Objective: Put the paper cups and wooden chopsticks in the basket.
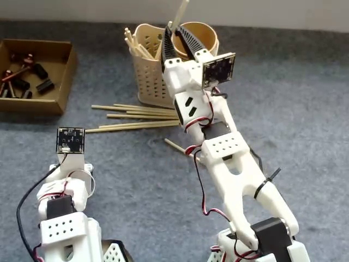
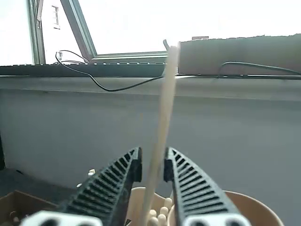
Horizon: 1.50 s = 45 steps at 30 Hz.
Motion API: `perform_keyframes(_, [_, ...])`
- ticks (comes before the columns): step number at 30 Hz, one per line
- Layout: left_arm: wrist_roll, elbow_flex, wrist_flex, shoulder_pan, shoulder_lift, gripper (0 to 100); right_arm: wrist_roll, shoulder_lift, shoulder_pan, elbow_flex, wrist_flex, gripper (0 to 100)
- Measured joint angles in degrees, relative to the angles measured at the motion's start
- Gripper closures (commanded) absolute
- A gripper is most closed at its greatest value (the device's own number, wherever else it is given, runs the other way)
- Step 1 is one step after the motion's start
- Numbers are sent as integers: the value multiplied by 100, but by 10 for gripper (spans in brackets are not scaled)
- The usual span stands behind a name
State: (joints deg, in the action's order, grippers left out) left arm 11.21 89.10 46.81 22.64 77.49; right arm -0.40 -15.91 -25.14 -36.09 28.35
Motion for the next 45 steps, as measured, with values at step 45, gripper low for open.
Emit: perform_keyframes(45, [0,0,0,0,0,898,0,-5626,-633,-3938,-3771,993])
